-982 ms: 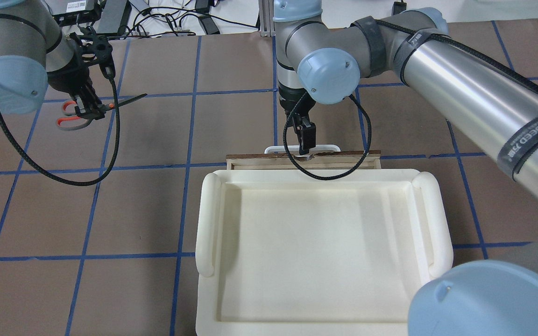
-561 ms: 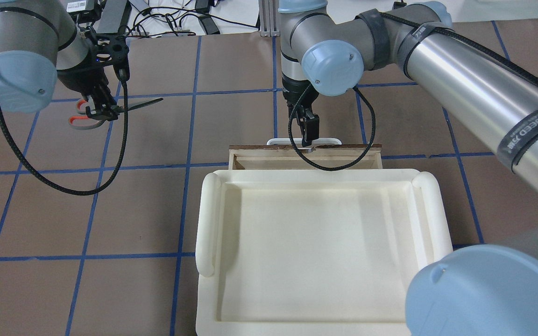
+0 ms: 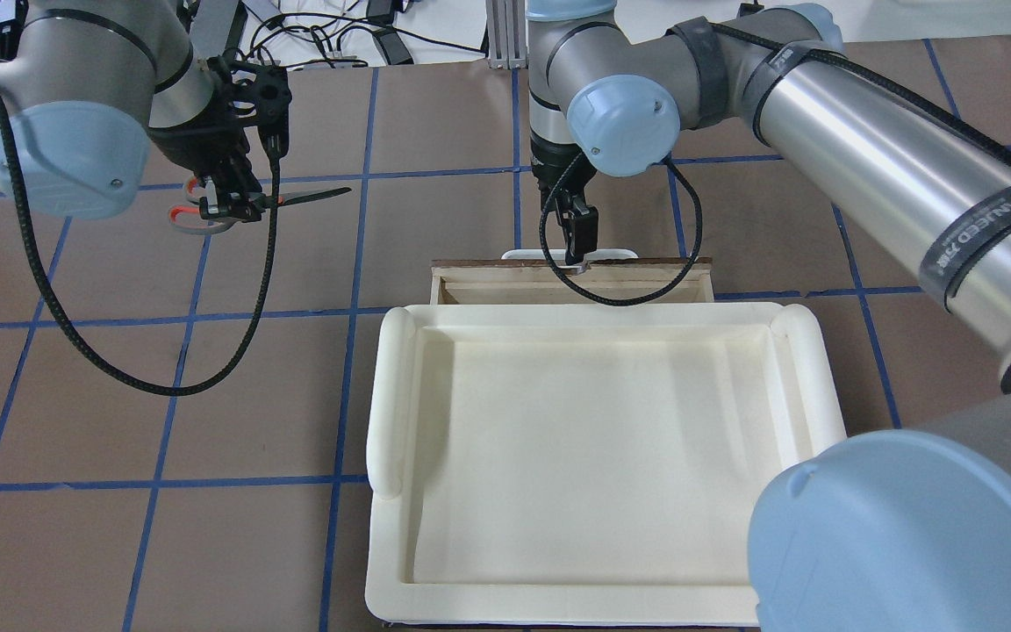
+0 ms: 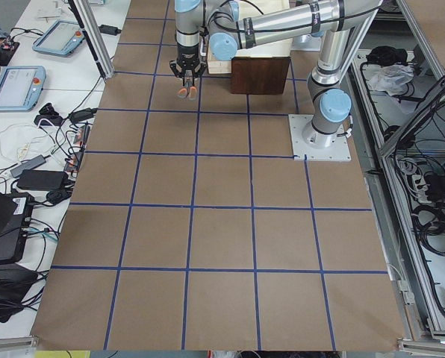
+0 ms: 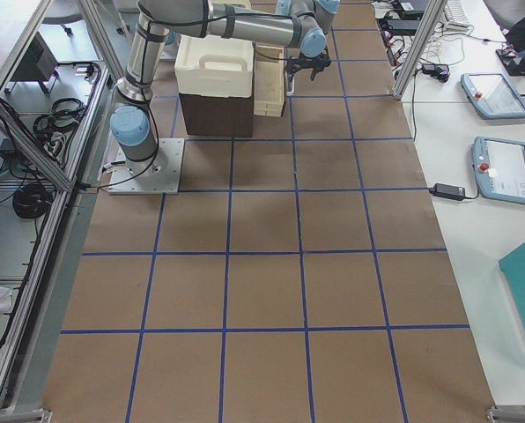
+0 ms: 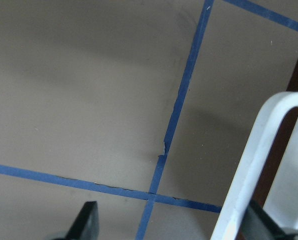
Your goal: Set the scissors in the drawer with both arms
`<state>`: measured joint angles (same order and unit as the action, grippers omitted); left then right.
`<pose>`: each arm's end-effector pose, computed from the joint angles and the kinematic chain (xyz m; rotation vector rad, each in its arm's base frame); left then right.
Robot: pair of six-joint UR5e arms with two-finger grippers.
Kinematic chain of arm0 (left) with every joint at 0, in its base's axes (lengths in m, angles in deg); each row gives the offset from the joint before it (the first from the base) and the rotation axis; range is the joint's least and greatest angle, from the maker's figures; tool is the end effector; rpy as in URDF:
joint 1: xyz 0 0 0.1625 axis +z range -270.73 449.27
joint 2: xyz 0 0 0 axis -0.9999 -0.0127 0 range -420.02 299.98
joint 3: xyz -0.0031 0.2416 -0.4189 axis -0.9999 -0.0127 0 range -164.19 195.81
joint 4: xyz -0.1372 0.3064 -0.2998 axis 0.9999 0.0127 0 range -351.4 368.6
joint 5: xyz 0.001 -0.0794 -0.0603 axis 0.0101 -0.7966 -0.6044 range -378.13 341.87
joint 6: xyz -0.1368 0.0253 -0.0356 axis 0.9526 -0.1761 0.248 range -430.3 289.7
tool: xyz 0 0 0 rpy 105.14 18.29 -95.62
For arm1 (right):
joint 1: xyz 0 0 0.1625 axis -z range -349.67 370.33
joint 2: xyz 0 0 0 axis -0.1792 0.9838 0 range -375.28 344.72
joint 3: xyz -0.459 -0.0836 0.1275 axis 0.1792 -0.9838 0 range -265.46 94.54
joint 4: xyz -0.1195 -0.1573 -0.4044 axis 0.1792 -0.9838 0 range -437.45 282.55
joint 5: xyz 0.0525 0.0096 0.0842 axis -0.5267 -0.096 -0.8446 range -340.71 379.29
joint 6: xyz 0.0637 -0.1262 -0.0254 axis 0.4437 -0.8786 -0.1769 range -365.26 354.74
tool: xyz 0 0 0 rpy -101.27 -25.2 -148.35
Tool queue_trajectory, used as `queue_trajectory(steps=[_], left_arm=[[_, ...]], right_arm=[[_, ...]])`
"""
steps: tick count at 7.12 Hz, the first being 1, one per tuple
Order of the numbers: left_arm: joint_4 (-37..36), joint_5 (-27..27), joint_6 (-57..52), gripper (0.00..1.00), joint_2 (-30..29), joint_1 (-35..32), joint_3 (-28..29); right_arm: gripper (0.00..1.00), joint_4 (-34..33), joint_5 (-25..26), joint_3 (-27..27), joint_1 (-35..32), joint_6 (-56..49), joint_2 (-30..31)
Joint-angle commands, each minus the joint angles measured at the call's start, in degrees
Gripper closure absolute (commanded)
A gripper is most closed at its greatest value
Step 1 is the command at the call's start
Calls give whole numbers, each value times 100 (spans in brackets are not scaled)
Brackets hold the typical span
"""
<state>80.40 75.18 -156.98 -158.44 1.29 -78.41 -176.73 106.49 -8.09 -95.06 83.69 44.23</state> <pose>-0.1037 -0.6074 0.4138 2.0387 2.2443 -0.0439 0.3294 -0.6682 0.2907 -1.8289 -2.4368 -0.1989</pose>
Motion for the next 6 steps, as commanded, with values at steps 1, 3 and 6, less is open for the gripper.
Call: queue_trajectory(steps=[1, 3, 6], left_arm=[[35, -293, -7, 100, 94, -114, 0], [445, -480, -24, 100, 200, -53, 78], [1423, -472, -209, 100, 95, -88, 886]], right_arm=[[0, -4, 7, -160, 1, -1, -62], [0, -13, 16, -239, 1, -9, -124], [0, -13, 16, -345, 18, -71, -194]])
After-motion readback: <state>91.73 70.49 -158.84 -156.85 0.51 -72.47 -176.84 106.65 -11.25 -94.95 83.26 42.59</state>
